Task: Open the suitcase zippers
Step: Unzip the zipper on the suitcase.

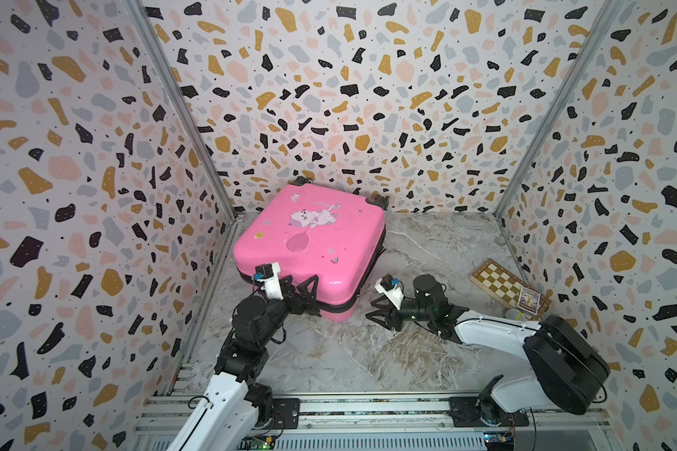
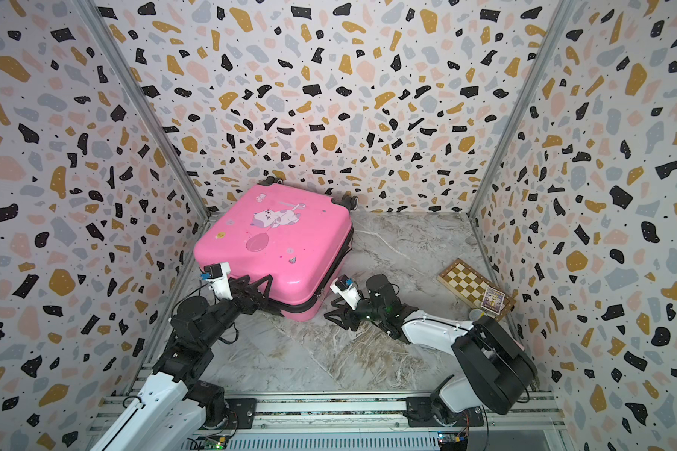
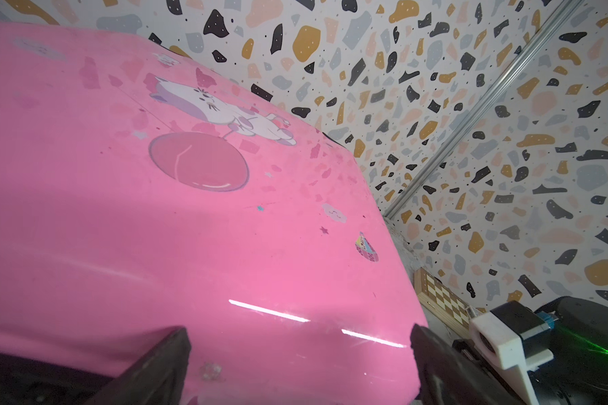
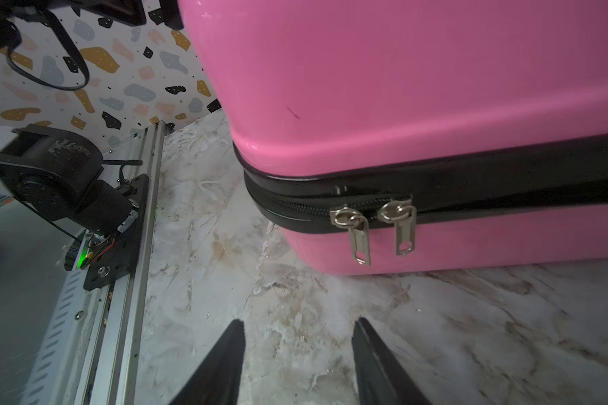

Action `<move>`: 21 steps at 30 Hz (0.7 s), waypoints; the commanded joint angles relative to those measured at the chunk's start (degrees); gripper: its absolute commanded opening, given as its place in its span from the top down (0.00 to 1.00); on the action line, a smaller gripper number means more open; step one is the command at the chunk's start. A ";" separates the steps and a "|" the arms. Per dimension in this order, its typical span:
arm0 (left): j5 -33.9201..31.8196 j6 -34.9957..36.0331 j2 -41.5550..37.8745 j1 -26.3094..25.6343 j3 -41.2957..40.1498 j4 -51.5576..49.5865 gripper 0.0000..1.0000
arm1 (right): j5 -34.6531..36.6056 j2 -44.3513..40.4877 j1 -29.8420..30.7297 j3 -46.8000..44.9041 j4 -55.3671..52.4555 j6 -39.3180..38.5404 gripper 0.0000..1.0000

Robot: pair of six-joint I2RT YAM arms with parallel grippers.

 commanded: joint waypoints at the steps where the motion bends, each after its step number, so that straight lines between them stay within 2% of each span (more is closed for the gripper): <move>1: 0.50 0.74 0.83 -0.33 -0.53 3.35 0.01 | -4.25 2.99 0.03 0.99 9.60 1.01 0.49; 8: 0.95 0.69 1.96 -0.37 -0.53 4.04 0.01 | -3.80 7.17 -0.23 1.04 16.84 2.47 0.47; 21: 1.30 0.58 3.20 -0.40 -0.70 4.92 0.01 | -4.68 13.86 -1.38 4.75 19.21 4.88 0.49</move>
